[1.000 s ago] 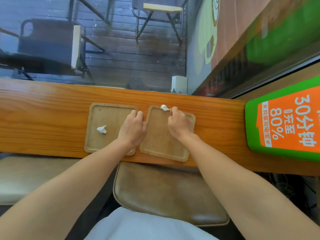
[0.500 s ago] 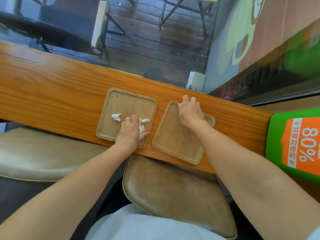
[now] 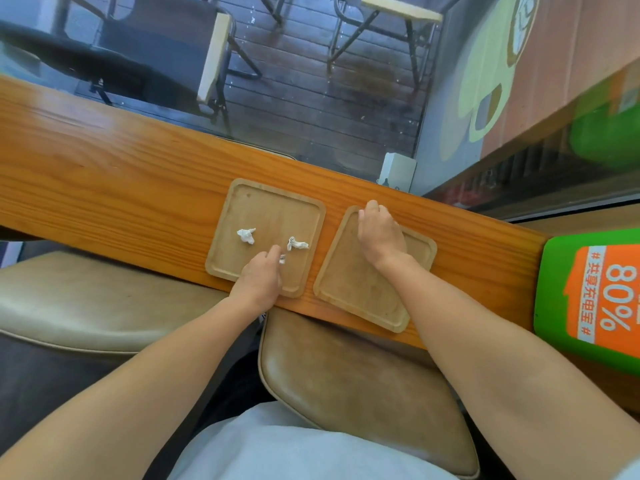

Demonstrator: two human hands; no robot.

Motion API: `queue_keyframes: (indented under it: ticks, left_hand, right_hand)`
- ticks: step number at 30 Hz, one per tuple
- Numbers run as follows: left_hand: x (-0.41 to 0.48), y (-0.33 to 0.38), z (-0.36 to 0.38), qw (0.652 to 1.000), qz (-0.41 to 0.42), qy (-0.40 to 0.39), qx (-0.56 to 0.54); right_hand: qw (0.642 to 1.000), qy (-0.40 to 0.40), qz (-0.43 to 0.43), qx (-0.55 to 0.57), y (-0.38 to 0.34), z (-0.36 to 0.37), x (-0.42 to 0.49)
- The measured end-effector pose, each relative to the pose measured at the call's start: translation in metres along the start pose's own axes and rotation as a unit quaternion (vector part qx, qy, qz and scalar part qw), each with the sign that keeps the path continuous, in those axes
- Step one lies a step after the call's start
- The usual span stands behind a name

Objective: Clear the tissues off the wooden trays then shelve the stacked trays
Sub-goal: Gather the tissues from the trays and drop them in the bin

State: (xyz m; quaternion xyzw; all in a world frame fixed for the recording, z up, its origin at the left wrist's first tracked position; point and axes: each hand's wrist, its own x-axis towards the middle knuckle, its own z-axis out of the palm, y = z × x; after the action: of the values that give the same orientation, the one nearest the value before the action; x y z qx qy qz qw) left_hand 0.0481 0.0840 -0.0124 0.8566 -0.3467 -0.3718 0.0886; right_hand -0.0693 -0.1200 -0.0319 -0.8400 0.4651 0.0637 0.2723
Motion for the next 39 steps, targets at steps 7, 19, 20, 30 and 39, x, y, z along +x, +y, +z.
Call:
queue_keyframes:
  ticks: [7,19,20,30,39]
  left_hand:
    - [0.002,-0.022,-0.036,0.997,0.006,0.07,0.028]
    - [0.022,-0.05,-0.056,0.984,-0.059,0.155,0.061]
    - [0.025,-0.051,-0.052,0.983,-0.056,0.159,0.07]
    - [0.047,-0.068,-0.014,0.978,-0.001,0.14,0.153]
    - [0.029,-0.084,-0.033,0.986,0.035,0.079,0.146]
  right_hand:
    - [0.99,-0.126,-0.057,-0.041,-0.042,0.012,-0.028]
    - [0.992,-0.1,-0.066,-0.039,-0.096,0.036,-0.059]
    - [0.993,-0.092,-0.058,-0.045,-0.097,0.039,-0.058]
    - [0.985,-0.108,-0.042,-0.127,-0.096,0.075,-0.054]
    - [0.987,-0.153,0.019,-0.042,-0.114,0.069,-0.072]
